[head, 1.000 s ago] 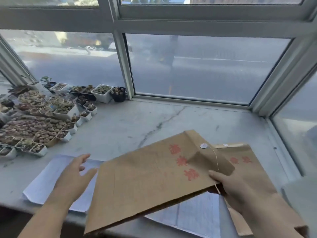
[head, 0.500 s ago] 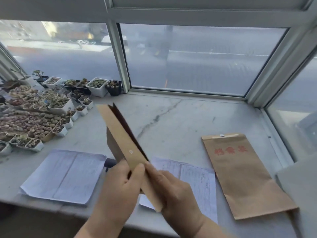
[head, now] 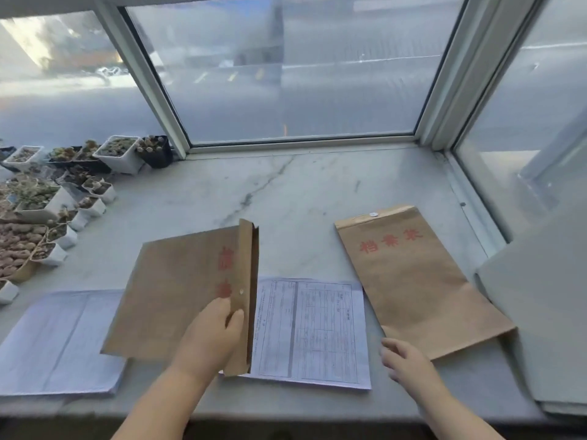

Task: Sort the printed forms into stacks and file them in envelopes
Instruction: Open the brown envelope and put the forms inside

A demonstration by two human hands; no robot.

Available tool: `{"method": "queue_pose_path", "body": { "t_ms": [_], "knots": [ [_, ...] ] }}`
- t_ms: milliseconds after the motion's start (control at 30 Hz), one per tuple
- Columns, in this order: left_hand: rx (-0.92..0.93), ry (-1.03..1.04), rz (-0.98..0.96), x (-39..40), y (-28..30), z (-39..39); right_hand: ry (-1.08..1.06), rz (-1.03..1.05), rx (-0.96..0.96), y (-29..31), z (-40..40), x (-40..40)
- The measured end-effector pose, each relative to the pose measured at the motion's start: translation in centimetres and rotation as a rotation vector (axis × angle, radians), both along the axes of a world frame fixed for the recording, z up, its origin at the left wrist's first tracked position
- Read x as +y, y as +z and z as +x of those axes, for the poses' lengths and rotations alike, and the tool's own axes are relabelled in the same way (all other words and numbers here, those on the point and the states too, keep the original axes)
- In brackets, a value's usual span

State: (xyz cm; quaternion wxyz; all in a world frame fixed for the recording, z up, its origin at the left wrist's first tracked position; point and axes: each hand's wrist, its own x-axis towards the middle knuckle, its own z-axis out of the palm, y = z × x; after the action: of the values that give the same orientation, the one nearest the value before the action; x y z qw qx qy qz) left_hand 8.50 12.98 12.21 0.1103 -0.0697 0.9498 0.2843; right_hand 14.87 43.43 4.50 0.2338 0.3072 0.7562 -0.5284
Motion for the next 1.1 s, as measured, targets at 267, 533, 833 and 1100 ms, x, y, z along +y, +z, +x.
{"method": "queue_pose_path", "body": {
  "t_ms": [267, 533, 833, 1100],
  "knots": [
    [-0.312, -0.133, -0.001, 2.2, -12.8, -0.2, -0.320, -0.058, -0.241, -4.4, -4.0, -0.8],
    [-0.279, -0.146, 0.016, 2.1, -15.2, -0.2, -0.400, 0.177, -0.285, -5.3, -7.8, -3.5],
    [-0.268, -0.130, 0.107, 1.5, -16.0, 0.2, -0.405, -0.169, -0.225, -5.2, -7.9, -3.6],
    [-0.245, -0.118, 0.162, 1.0, -14.9, 0.3, -0.101, -0.556, -0.403, -6.2, -8.2, -0.7]
  ]
}}
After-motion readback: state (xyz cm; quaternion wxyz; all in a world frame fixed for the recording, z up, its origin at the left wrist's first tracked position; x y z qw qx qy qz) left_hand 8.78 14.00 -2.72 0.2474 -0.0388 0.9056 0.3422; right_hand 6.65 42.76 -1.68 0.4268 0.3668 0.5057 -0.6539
